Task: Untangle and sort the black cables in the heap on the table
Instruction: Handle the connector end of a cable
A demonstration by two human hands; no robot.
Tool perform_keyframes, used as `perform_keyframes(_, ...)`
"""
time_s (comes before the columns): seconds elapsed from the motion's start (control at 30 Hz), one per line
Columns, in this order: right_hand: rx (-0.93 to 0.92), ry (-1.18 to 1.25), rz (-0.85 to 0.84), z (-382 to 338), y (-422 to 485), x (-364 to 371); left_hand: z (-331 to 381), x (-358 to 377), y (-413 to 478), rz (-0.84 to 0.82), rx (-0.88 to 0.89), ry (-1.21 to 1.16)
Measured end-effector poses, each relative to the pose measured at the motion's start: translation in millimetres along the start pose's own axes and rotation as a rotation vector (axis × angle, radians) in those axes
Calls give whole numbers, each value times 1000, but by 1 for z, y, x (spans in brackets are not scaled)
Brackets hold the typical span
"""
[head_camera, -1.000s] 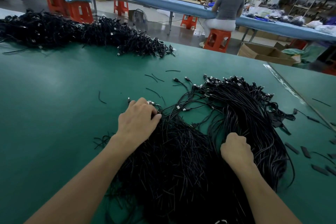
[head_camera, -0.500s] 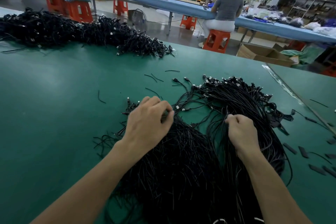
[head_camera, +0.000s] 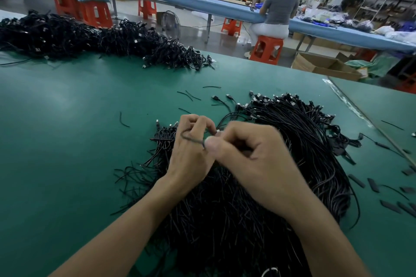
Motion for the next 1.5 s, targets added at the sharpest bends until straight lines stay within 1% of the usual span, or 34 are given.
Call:
perform_keyframes(0.03,0,13,78,5,-1,-10,-3,-3,2,74,13,50)
perform_keyframes(0.07,7,-6,155,11,-3,-21,-2,-5,4,132,50,46)
perform_keyframes(0.13,52,-71,318,26,-6,-42,3,-6,-1,154,177,-50)
perform_keyframes(0.2,122,-112,485,45,-12,-65,8,-7,-8,162,339,-83)
perform_keyframes(0.23,160,-104,571,56,-16,-77,8,-7,-10,173,387,-108)
perform_keyframes(0.27,199,-81,650,67,-19,-88,7,-8,-10,195,397,-151)
perform_keyframes(0.3,236,-61,721,77,-23,-99,6,-10,-10,215,367,-203)
perform_keyframes(0.33,268,-70,784,86,-27,-108,5,-12,-8,218,300,-249)
perform_keyframes(0.4,322,-207,882,101,-34,-123,2,-20,-4,242,166,-251)
perform_keyframes(0.43,335,-309,894,107,-38,-129,1,-26,0,261,122,-219)
perform_keyframes(0.47,349,-424,858,113,-42,-133,1,-34,4,282,80,-198)
perform_keyframes(0.5,383,-557,763,120,-46,-134,1,-42,9,309,50,-189)
perform_keyframes(0.57,546,-777,435,137,-49,-126,5,-56,15,346,40,-152)
perform_keyframes(0.6,646,-857,252,144,-51,-117,7,-58,19,305,29,-120)
perform_keyframes(0.63,723,-921,93,147,-51,-108,10,-56,21,216,5,-83)
perform_keyframes(0.67,755,-947,-23,147,-48,-97,13,-50,22,84,-32,-17)
perform_keyframes(0.7,731,-900,-81,143,-44,-85,15,-42,21,-62,-66,95)
perform_keyframes(0.73,669,-813,-112,135,-37,-73,18,-33,18,-189,-83,220)
perform_keyframes(0.77,579,-729,-134,125,-31,-59,19,-26,14,-281,-96,305)
perform_keyframes(0.8,485,-673,-157,113,-24,-46,18,-21,10,-345,-119,330)
perform_keyframes(0.87,341,-514,-166,94,-16,-28,18,-13,3,-437,-182,237)
perform_keyframes(0.93,275,-352,-184,86,-14,-17,20,-9,-2,-512,-233,-28)
perform_keyframes(1.0,247,-277,-131,84,-11,-16,23,-8,-4,-536,-250,-300)
perform_keyframes(1.07,248,-202,-49,84,-9,-19,25,-10,-9,-584,-241,-382)
perform_keyframes(1.13,227,-153,13,84,-8,-20,26,-11,-14,-725,-284,-457)
perform_keyframes(1.2,190,-80,63,82,-7,-17,31,-9,-22,-935,-387,-660)
perform_keyframes(1.27,162,31,94,81,-7,-12,40,-10,-28,-1078,-446,-872)
perform_keyframes(1.3,165,95,95,81,-7,-9,44,-10,-30,-1099,-461,-963)
perform_keyframes(1.33,182,161,91,83,-8,-6,47,-9,-31,-1082,-482,-1051)
perform_keyframes(1.37,203,203,88,84,-9,-5,49,-8,-30,-1032,-514,-1127)
perform_keyframes(1.4,218,203,91,87,-9,-5,49,-8,-29,-955,-544,-1180)
perform_keyframes(1.5,276,93,88,93,-13,-8,46,-11,-20,-691,-614,-1273)
Point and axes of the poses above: each hand's wrist, its own y-axis towards the middle knuckle, its own x-axis out of the palm, z = x × y, the point moved 4 cm from there along y, towards the middle knuckle
